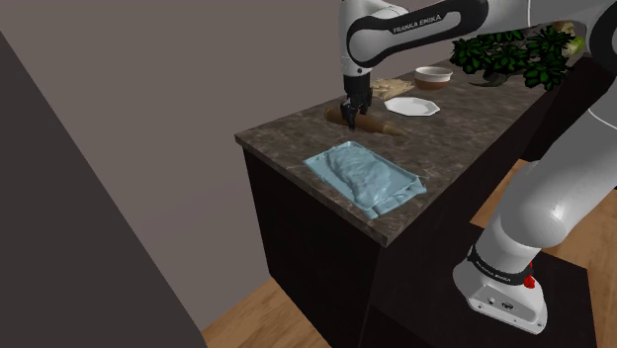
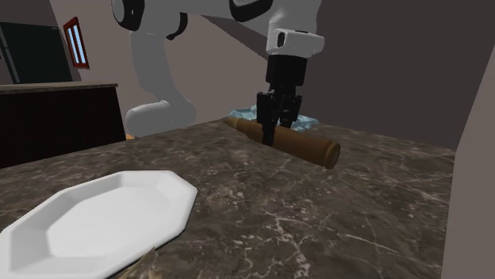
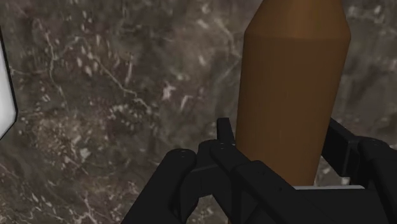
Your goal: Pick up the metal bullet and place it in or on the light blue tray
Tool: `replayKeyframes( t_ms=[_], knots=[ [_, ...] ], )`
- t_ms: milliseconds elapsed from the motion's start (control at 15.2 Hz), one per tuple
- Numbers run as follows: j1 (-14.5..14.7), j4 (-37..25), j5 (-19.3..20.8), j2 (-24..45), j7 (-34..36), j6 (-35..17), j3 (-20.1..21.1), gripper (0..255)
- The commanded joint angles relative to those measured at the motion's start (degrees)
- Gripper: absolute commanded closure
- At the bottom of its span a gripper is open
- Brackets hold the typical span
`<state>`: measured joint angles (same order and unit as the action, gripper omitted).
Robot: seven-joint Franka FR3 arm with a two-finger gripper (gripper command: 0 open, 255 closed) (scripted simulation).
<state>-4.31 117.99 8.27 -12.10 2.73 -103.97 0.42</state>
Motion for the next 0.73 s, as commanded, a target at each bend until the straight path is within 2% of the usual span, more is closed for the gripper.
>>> replayKeyframes(
  t_ms=[0,660],
  knots=[
    [0.0,-1.2,-0.1,-0.3,-0.2,1.4,0.0,255],
    [0.1,-9.1,-0.3,0.0,-1.1,9.0,0.2,255]
  ],
)
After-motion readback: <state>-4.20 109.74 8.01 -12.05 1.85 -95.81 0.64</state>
